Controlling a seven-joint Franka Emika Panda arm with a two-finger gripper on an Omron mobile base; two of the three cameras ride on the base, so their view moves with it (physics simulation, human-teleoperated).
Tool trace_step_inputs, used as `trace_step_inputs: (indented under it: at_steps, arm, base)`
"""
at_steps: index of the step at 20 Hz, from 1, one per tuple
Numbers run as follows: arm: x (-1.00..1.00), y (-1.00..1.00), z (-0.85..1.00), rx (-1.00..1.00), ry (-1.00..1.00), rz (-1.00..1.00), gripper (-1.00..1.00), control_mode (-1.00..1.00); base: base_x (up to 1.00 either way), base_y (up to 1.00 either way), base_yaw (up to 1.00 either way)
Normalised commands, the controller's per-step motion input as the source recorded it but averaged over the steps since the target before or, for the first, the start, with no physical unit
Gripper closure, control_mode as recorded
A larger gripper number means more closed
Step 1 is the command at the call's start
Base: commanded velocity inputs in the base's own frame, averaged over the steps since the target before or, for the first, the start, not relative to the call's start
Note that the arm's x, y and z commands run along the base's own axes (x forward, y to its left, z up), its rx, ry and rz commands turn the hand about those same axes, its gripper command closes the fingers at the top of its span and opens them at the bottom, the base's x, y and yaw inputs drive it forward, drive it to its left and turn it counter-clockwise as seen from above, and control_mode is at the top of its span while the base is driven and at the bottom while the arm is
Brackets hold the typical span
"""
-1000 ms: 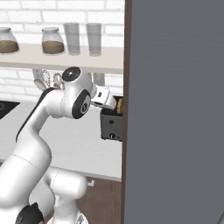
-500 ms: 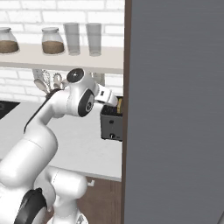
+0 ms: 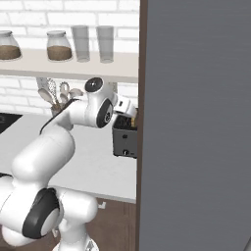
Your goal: Start the toaster. Once the lever pops up, take the bread to the plate on the dining counter.
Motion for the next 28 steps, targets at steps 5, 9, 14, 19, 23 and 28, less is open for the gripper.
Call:
trace_step_inputs:
  at_steps: [5,9,14,19,23,28]
  arm:
    - [0.31,-0.05,-0.50,0.00,0.00,0.00,-1.00,-1.00]
    - [0.25,-0.14,-0.18,0.00,0.00,0.00,-1.00,-1.00]
    - [0.16,-0.26,-0.14,0.00,0.00,0.00,-1.00,-1.00]
    - [0.24,-0.18,-0.10,0.00,0.01,0.00,-1.00,-1.00]
    - [0.30,0.00,-0.08,0.00,0.00,0.00,-1.00,-1.00]
    - [0.30,-0.03,-0.25,0.00,0.00,0.00,-1.00,-1.00]
  base:
    - [0.00,0.00,0.00]
    - [0.00,0.00,0.00]
    - [0.00,0.00,0.00]
    - [0.00,0.00,0.00]
    - [0.00,0.00,0.00]
    - [0.00,0.00,0.00]
